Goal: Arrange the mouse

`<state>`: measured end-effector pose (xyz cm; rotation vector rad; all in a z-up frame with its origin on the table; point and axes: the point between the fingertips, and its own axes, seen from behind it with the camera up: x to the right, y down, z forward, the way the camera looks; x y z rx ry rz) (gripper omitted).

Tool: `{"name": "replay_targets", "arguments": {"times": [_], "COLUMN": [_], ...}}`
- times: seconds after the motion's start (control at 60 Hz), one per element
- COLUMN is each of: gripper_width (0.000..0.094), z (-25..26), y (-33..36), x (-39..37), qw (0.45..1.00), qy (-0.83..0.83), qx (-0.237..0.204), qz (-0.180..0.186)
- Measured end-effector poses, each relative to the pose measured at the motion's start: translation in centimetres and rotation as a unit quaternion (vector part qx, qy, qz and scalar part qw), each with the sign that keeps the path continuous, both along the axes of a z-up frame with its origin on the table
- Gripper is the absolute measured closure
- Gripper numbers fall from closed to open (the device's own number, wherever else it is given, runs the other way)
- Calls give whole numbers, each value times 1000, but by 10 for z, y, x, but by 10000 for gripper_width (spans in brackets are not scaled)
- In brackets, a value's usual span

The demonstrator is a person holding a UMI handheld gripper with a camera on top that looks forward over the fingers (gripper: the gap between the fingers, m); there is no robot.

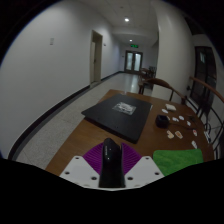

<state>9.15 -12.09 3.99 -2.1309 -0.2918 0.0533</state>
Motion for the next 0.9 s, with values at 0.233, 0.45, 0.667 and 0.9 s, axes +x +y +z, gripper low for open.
{"name": "replay_targets", "arguments": {"times": [0.233, 0.45, 0.667, 0.9], "gripper_width": [752, 754, 753, 571], "z": [138, 182, 44, 23], "y": [-71, -98, -106, -97], "x": [90, 285, 366, 374], "qw": [990, 984, 993, 996], "qy": [-4, -37, -48, -33], "qx": [128, 169, 55, 18], "qz": [55, -48, -96, -86]}}
